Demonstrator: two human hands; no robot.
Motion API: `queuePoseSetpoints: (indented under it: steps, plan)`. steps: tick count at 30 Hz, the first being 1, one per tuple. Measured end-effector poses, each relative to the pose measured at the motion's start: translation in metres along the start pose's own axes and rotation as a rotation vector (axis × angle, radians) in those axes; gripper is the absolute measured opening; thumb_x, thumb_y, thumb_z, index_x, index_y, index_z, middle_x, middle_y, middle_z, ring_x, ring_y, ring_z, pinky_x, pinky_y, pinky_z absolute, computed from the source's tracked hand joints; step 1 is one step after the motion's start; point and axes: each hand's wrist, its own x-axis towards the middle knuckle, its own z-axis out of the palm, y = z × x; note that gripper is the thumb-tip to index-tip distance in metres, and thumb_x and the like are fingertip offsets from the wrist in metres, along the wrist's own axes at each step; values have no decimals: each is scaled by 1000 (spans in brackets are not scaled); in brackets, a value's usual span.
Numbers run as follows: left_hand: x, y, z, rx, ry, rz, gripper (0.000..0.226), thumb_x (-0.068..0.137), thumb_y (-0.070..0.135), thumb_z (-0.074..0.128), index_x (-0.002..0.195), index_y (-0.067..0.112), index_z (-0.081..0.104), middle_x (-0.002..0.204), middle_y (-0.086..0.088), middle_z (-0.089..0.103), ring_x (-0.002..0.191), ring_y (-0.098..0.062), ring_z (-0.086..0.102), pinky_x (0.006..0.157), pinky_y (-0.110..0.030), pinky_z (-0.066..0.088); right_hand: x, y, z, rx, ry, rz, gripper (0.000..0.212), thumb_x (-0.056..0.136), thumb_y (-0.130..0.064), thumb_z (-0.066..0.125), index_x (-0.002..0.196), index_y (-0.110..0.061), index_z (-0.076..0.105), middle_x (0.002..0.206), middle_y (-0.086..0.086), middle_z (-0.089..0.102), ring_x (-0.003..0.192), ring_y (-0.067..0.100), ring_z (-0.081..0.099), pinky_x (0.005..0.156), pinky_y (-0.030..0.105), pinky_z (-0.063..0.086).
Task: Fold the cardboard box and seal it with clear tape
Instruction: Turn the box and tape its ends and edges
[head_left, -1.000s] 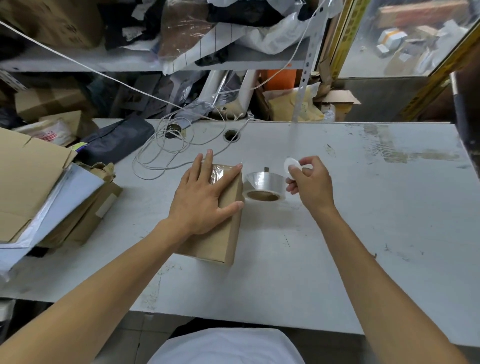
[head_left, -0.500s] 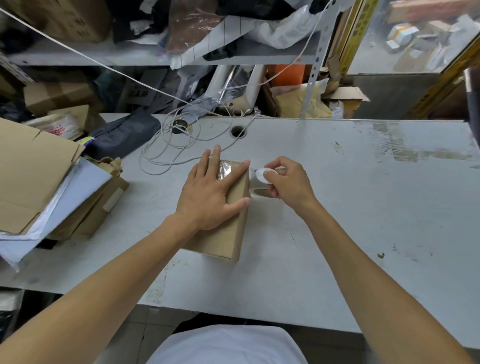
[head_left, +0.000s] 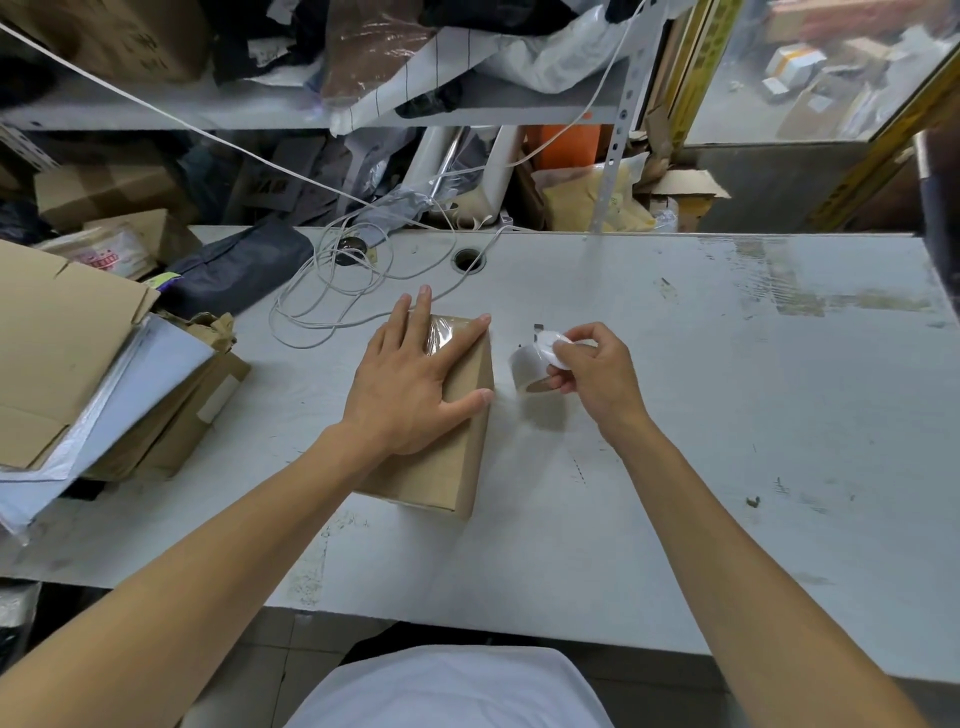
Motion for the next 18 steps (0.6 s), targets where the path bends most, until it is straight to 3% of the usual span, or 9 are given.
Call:
queuePoseSetpoints:
  steps: [8,18]
  plan:
    - [0,0,2,-5,13,2,78,79,81,26,148,62,-3,168,-8,-8,154,-30,-7,121,-48,13,-2,26,-43,170,178,43,17,97,-16,60,106,-6,50,82,11,69,59,18,67,56,24,55]
    - [-1,2,2,-2,13,-12,78,77,83,24,148,63,-1,168,-8,-4,154,-30,-4,120,-51,17,-20,57,-90,123,125,105,13,99,-16,57,93,-15,46,93,15,69,68,20,70,62,27,55]
